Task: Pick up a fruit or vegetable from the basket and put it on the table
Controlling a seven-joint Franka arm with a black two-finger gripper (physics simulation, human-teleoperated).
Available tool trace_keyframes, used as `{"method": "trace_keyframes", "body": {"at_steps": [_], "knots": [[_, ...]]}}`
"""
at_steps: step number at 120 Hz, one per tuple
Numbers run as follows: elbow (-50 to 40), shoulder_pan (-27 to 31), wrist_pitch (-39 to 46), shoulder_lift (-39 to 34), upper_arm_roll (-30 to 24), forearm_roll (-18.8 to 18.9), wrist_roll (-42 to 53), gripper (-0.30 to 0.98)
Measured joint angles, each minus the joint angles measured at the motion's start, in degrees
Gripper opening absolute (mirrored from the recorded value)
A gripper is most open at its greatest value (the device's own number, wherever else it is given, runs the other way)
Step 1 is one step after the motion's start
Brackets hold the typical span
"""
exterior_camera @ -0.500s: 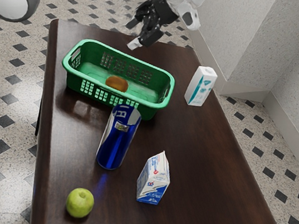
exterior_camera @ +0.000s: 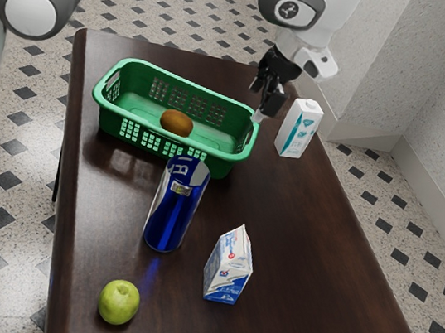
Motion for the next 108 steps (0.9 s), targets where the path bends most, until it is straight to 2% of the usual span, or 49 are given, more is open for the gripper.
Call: {"method": "trace_keyframes", "body": {"at_steps": [12,24,41,69,108], "knots": [[-7.0,0.1,0.9,-5.2,2.3,0.1,1.6,0.69],[-19.5,0.1,3.7,-13.4,5.0,0.0,2.6,0.69],[-26.5,0.8,8.4,-16.3,8.0,0.9,4.4,0.69],[-27.6,0.3,13.8,-15.9,9.4,2.3,12.4,0.69],[-27.6,-0.8,14.2,-14.7,9.8,2.0,24.0,0.69]]}}
